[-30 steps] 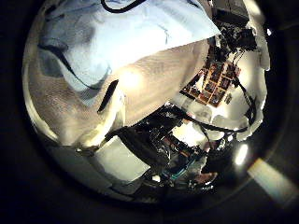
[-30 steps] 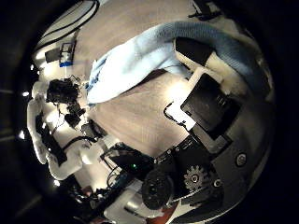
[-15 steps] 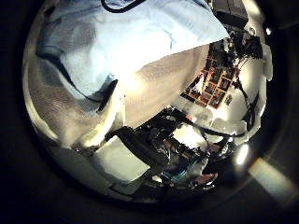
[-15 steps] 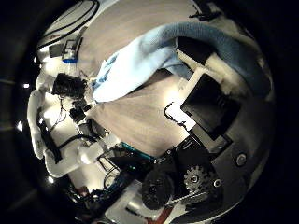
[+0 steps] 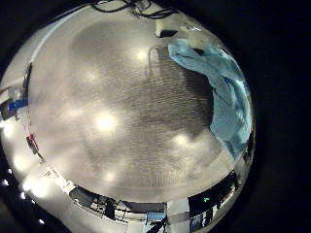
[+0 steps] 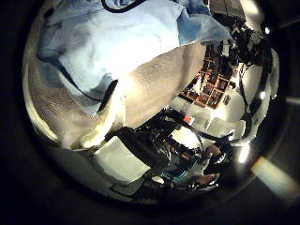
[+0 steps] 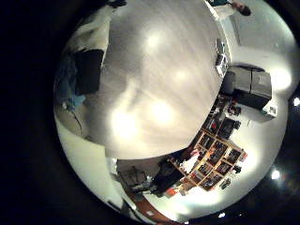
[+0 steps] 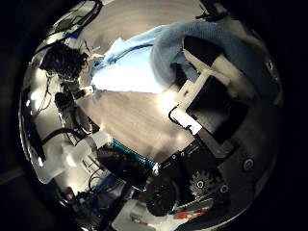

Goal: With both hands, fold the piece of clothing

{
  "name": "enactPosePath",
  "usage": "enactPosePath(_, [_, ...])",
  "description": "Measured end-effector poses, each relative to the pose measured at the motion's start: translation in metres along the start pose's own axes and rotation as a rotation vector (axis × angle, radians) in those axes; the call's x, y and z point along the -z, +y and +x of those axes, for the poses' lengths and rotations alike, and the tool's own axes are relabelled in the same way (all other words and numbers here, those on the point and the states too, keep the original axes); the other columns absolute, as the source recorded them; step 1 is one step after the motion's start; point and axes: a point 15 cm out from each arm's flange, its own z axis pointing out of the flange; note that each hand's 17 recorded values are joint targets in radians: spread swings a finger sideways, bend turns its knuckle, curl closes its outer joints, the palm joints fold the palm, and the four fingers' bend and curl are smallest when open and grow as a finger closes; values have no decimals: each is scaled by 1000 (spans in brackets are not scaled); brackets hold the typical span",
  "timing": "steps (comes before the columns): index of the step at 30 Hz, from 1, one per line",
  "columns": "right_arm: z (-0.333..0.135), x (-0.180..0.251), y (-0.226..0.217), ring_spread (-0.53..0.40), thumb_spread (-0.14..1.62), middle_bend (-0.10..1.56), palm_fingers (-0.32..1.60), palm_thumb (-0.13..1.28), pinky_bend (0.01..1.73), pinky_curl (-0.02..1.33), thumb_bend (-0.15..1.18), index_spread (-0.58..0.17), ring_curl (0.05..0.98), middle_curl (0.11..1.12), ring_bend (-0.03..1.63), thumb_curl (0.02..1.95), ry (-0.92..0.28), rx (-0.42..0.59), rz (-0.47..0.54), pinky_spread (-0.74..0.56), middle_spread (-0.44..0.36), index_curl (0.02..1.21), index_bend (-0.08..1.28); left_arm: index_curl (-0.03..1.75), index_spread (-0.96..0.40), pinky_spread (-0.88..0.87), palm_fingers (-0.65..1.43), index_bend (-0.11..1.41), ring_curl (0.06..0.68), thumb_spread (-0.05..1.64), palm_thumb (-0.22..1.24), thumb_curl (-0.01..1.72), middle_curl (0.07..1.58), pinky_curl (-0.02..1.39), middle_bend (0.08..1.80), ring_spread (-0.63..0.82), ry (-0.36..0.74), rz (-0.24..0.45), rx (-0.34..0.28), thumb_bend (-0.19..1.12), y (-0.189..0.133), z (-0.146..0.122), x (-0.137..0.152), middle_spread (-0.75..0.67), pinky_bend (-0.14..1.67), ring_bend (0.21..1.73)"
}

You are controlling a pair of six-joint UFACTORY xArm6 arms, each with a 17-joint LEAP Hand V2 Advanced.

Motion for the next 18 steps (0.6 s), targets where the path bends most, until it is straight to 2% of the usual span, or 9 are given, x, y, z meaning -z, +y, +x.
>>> enactPosePath(4, [-31,20,-18,-195,1090,1374,1116,958,1148,1105,-9,-220,710,732,1419,888,57,70,18,-181,-111,783,1178,401,-20,253,204,182,221,1175,516,326,342,372,186,286,16,15,2,-18,5,-8,6,146,325,616])
enactPosePath(9, [-66,35,-42,-195,1088,1372,1120,958,1139,1112,-8,-219,710,733,1414,888,126,157,38,-189,-111,783,1175,401,-20,254,206,181,221,1175,516,326,343,373,186,284,54,68,17,-18,22,-16,29,146,322,622])
enactPosePath(15, [-107,44,-74,-195,1088,1370,1122,954,1132,1120,-10,-224,711,733,1412,884,169,234,46,-197,-111,784,1173,405,-20,254,210,189,219,1175,514,327,342,373,183,283,78,135,90,-19,56,-47,66,147,317,620])
enactPosePath(18, [-131,37,-87,-196,1085,1369,1123,954,1130,1124,-10,-223,712,734,1411,882,179,277,39,-200,-112,784,1172,410,-24,254,213,193,218,1169,515,331,339,373,181,283,85,173,141,-18,75,-73,77,154,313,617])
